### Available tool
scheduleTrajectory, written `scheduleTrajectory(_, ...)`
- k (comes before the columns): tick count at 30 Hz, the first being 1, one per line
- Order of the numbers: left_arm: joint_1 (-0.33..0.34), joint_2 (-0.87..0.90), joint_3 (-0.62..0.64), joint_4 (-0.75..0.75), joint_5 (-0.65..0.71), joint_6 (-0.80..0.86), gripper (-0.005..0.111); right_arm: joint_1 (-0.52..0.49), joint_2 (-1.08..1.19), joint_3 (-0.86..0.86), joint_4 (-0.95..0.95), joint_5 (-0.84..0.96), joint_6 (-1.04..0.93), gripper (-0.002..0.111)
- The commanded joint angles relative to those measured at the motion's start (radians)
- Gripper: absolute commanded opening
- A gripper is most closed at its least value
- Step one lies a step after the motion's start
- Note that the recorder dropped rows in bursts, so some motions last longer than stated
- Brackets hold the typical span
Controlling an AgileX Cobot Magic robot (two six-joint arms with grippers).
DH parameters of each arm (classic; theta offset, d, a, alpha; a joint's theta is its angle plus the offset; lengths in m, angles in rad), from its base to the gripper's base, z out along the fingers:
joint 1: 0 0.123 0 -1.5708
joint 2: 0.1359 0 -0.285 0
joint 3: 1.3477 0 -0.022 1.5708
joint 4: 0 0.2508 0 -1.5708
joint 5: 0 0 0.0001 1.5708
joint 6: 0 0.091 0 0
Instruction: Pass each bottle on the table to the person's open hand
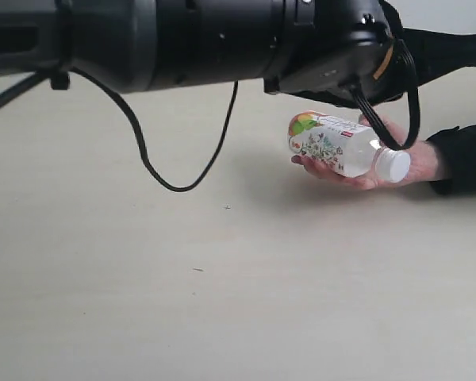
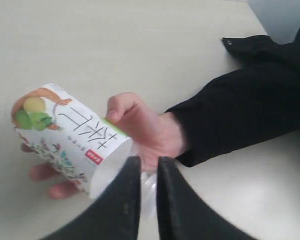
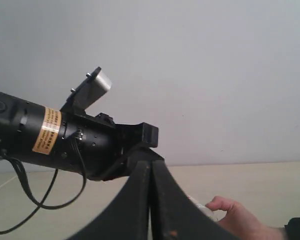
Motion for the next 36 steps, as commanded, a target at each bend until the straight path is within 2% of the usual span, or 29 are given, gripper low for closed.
scheduleTrajectory(1,-0.013,-0.071,-0.003,-0.017,0.19,0.119,0.0,-0.003,-0.005,0.005,0.001,-0.003,-0.002,0.0)
scheduleTrajectory(5,-0.044,-0.145,0.031,0.042,0.334,0.168,0.0,-0.003,-0.005,0.005,0.001,-0.003,-0.002,0.0)
scheduleTrajectory(9,-0.116,-0.257,0.162,0.106,0.333,0.204,0.0,-0.003,-0.005,0.005,0.001,-0.003,-0.002,0.0)
scheduleTrajectory(13,-0.225,-0.407,0.324,0.185,0.265,0.177,0.0,-0.003,-0.005,0.005,0.001,-0.003,-0.002,0.0)
scheduleTrajectory(17,-0.364,-0.581,0.49,0.218,0.175,0.169,0.0,-0.003,-0.005,0.005,0.001,-0.003,-0.002,0.0)
scheduleTrajectory(20,-0.462,-0.691,0.575,0.207,0.113,0.169,0.0,-0.003,-0.005,0.005,0.001,-0.003,-0.002,0.0)
scheduleTrajectory(23,-0.545,-0.776,0.616,0.186,0.113,0.169,0.0,-0.003,-0.005,0.005,0.001,-0.003,-0.002,0.0)
scheduleTrajectory(26,-0.582,-0.83,0.627,0.186,0.113,0.169,0.0,-0.003,-0.005,0.005,0.001,-0.003,-0.002,0.0)
scheduleTrajectory(36,-0.584,-0.857,0.627,0.202,0.101,0.169,0.0,-0.003,-0.005,0.005,0.001,-0.003,-0.002,0.0)
